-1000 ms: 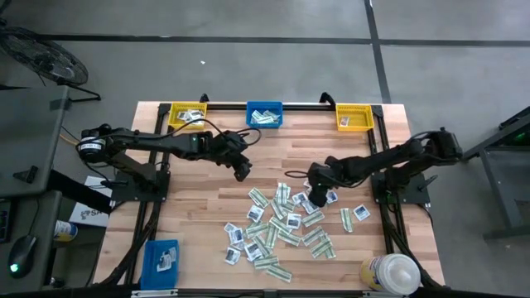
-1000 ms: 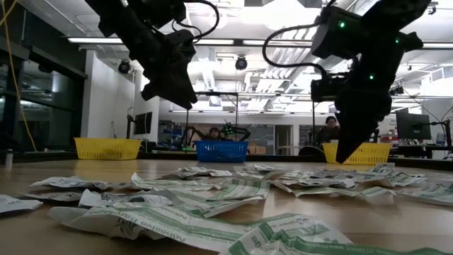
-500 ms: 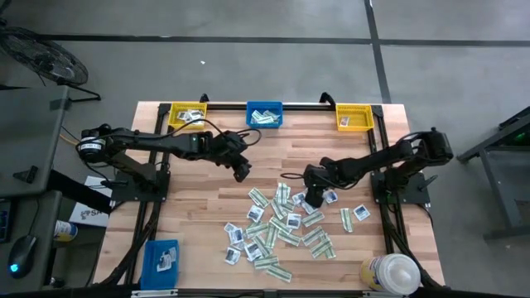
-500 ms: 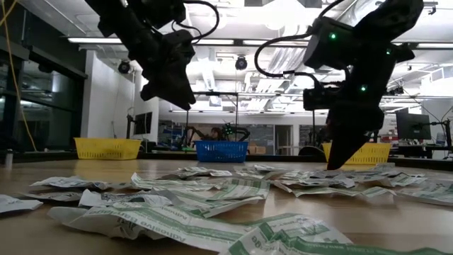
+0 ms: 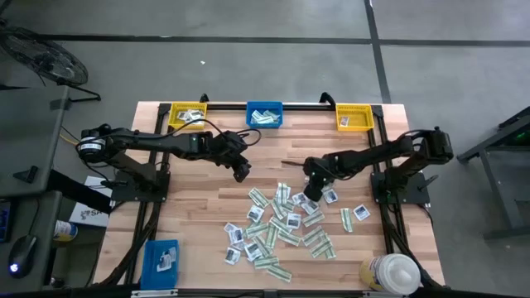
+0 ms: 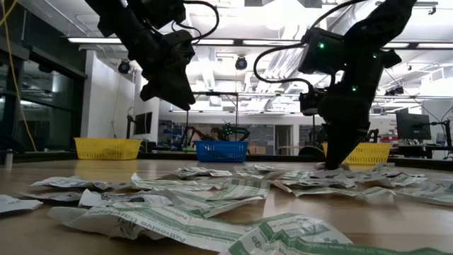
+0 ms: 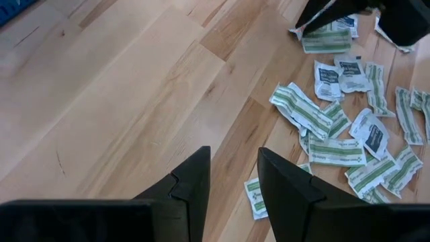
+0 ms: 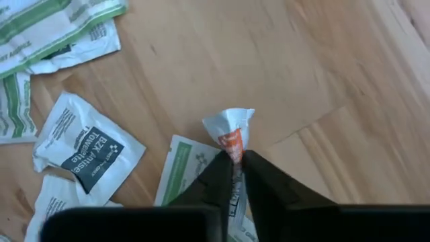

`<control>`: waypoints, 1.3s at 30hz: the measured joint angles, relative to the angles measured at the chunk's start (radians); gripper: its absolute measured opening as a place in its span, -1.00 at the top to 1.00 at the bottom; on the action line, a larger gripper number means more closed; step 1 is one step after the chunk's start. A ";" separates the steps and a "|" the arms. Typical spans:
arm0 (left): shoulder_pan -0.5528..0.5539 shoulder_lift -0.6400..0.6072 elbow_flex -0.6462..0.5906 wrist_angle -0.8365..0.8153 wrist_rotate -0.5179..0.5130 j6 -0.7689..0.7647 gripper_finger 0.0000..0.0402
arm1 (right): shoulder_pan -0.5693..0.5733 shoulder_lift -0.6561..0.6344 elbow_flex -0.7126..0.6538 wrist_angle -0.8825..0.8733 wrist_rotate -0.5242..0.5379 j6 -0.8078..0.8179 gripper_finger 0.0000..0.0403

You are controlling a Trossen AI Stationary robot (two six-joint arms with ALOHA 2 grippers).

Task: Pick & Place First Aid Supplies
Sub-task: Put the orange ointment pack into the right yellow bin

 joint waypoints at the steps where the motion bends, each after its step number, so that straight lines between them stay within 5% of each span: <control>1: 0.000 0.000 0.000 0.000 0.000 0.000 0.39 | -0.009 -0.009 0.000 0.000 -0.010 0.000 0.88; 20: 0.000 0.000 0.000 0.002 0.000 -0.003 0.38 | -0.140 -0.232 -0.002 0.027 -0.046 0.133 0.98; 39: 0.000 0.000 0.000 0.002 0.000 -0.027 0.38 | -0.469 -0.362 -0.001 -0.005 0.413 0.475 0.99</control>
